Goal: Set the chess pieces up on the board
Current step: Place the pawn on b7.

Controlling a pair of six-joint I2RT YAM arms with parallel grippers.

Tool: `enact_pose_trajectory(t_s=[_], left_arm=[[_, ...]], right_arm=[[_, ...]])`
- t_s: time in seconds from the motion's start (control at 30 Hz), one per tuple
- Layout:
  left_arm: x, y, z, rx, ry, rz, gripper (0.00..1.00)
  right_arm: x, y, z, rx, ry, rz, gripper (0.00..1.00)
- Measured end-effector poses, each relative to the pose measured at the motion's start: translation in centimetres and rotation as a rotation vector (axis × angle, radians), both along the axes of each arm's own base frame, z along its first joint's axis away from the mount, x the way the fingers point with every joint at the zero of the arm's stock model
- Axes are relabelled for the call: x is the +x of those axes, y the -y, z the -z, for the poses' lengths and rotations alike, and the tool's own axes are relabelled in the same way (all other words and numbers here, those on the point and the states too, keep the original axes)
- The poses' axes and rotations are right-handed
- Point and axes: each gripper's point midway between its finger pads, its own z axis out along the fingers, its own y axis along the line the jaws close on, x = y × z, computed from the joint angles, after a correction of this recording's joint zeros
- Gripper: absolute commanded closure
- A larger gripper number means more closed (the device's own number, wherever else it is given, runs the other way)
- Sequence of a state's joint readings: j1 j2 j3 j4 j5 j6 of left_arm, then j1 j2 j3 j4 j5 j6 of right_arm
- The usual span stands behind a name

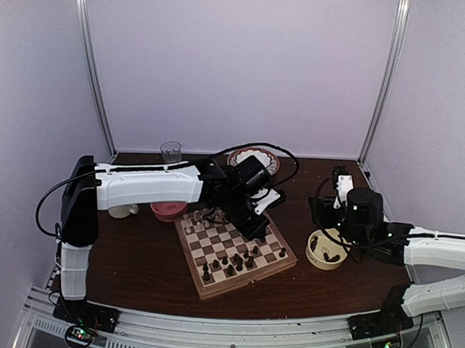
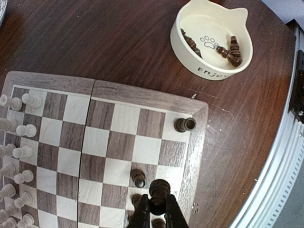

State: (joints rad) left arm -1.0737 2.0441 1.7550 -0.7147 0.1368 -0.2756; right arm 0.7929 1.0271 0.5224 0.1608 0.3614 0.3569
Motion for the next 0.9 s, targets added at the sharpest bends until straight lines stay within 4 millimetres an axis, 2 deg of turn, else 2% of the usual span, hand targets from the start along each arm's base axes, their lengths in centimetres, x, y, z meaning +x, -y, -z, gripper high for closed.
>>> enact_pose_trajectory(t_s=[0.33, 0.7, 0.9], left_arm=[[0.3, 2.5, 2.9, 0.112, -0.008, 0.025, 0.96], [0.3, 2.8, 4.6, 0.158, -0.023, 0.040, 0.95], [0.0, 2.7, 4.8, 0.174, -0.028, 0.046, 0.95]], right_arm=[[-0.6, 1.8, -1.1, 0.048, 0.034, 0.049, 0.46], [-0.8, 3.1, -1.2, 0.060, 0.048, 0.092, 0.45], [-0.8, 3.3, -0.9, 0.053, 0.044, 0.103, 0.45]])
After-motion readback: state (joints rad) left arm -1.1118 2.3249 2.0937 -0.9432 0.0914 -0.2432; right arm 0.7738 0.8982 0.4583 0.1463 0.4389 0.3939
